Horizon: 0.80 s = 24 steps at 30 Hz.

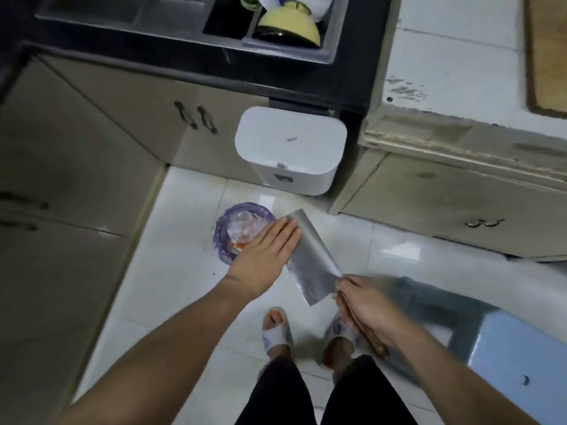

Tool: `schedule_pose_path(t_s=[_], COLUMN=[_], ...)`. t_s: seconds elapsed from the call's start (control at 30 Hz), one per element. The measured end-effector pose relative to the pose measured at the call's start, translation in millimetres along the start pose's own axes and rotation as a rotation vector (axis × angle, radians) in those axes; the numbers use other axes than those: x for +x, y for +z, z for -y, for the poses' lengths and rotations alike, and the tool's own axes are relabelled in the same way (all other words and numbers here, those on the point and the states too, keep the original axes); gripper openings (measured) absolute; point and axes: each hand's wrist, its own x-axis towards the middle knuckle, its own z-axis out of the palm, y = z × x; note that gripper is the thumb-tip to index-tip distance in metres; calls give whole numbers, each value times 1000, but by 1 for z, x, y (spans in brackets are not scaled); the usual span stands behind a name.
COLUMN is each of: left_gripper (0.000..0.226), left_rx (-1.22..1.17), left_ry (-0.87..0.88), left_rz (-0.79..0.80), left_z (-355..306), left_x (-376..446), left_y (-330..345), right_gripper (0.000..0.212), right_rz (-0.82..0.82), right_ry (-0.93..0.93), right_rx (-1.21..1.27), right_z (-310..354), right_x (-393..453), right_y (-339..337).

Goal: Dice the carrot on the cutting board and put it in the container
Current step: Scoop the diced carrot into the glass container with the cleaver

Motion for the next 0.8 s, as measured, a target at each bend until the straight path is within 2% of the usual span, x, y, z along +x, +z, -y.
schedule_pose_path(t_s=[0.1, 0.2, 0.3, 0.37, 0.47, 0.57, 0.63, 0.73, 0.8], left_gripper=[91, 91, 106, 115, 115, 99, 83, 41, 29], left_rx=[-71, -34, -43, -158, -295, -378, -476, -659, -697], left_ry=[-50, -91, -182, -297, -396, -440, -512, -674, -727], left_rz=[28, 84, 139, 264, 399, 437, 384, 280, 271], left_z=[21, 49, 79, 97, 110, 106, 98, 85, 71], left_x=[-5, -3, 9, 15, 17, 13, 6, -6, -12], left_y=[44, 91, 147, 186, 224, 221, 203, 151, 104], right_gripper=[28, 26, 26, 25, 23, 25, 26, 26, 24], right_rz=[29, 35, 18, -6, -59, -94, -100, -107, -116], right_ry=[21, 40, 71, 90, 114, 142, 159, 171, 161], right_rx=[-31, -62, -62, -55, -15, -4, -8, -9, -5], right_z=[-6, -10, -20, -29, -41, -47, -47, -39, -30], right_x=[34, 77, 125, 156, 189, 191, 174, 131, 92], right_y=[21, 45, 65, 75, 82, 80, 76, 65, 56])
